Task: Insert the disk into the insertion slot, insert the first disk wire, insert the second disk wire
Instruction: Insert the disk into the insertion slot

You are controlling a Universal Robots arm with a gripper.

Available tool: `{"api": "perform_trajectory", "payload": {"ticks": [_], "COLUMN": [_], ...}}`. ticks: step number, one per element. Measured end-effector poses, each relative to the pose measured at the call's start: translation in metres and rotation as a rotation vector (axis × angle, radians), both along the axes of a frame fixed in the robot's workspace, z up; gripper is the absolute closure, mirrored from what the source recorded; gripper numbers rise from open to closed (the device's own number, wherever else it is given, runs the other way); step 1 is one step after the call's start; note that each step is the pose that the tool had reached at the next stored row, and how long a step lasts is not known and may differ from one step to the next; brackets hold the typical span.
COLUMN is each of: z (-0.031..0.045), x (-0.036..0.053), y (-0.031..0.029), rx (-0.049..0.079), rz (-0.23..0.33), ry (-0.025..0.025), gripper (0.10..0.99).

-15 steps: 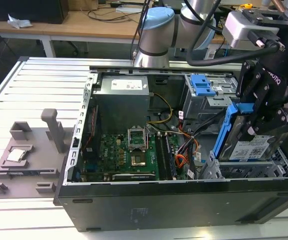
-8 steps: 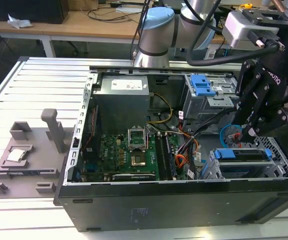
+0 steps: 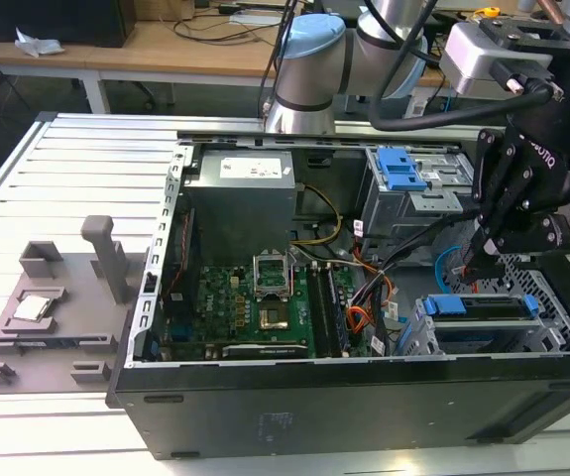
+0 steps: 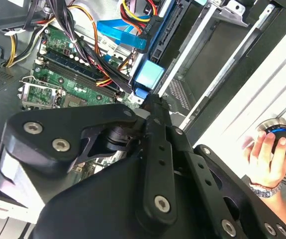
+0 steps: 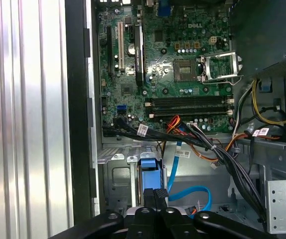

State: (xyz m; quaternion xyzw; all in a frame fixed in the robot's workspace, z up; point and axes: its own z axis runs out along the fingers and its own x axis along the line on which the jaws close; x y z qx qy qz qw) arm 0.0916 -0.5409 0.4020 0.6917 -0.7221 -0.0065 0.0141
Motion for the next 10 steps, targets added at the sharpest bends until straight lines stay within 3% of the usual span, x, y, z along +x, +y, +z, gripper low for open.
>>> {"api": "perform_trajectory", "payload": {"ticks": [10], "z": [0.0000], "x": [0.0000], "y": [0.0000], "rx": [0.000], "rz": [0.000], "ry": [0.0000], "gripper": [0.980]}}
